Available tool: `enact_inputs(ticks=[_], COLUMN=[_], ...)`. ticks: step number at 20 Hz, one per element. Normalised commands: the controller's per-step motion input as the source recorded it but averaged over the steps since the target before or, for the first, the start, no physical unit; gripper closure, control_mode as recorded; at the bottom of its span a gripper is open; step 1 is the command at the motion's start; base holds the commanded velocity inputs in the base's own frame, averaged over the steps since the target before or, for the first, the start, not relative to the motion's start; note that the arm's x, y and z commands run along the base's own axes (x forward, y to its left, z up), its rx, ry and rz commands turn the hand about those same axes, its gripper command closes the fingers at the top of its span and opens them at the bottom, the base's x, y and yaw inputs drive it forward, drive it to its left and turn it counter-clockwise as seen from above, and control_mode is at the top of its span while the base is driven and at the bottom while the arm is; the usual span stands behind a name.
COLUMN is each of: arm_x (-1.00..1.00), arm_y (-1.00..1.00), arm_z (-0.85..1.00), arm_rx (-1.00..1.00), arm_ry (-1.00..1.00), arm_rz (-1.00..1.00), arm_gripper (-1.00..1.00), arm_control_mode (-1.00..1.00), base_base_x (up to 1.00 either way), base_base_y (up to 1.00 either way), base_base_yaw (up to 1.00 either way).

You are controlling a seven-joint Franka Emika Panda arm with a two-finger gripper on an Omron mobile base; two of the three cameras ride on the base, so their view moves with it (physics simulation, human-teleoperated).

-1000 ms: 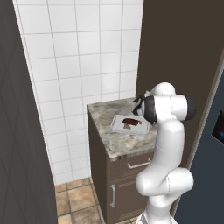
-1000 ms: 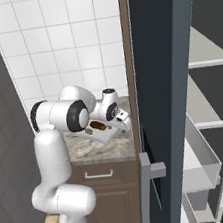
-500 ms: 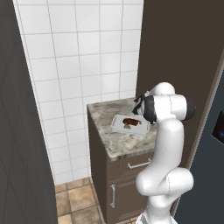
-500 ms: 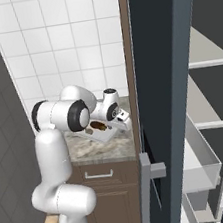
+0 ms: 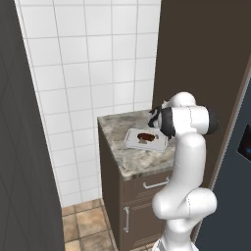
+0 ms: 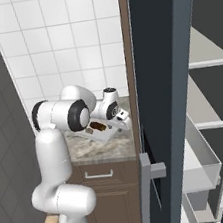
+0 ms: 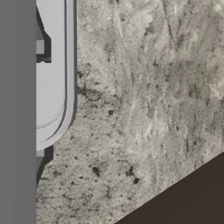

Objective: Take the sweet potato and garlic out of the freezer and place them in the tupperware container on the counter. Then put the tupperware containing the vegetables back in the freezer.

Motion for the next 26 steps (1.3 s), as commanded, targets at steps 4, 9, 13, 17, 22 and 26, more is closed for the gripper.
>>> enact_inputs(ticks=[4,9,13,17,22,26], arm_x=[0.0,-0.04,-0.03,0.0,0.0,-0.08], arm_y=[0.0,0.0,-0.04,0.0,0.0,0.01], arm_z=[0.0,0.09,0.44,0.54,0.54,0.32], arm_rx=[0.0,0.0,0.0,-0.01,0.0,0.0], arm_ry=[0.0,-0.05,-0.04,0.03,0.11,0.04], arm_rz=[0.0,0.0,-0.01,-0.12,-0.22,-0.33], arm_gripper=[1.0,1.0,1.0,1.0,1.0,1.0], arm_control_mode=[-1.0,-1.0,-1.0,-1.0,-1.0,-1.0], base_base_x=[0.0,0.0,0.0,0.0,0.0,0.0], base_base_y=[0.0,0.0,0.0,0.0,0.0,0.0], base_base_yaw=[0.0,0.0,0.0,0.0,0.0,0.0])
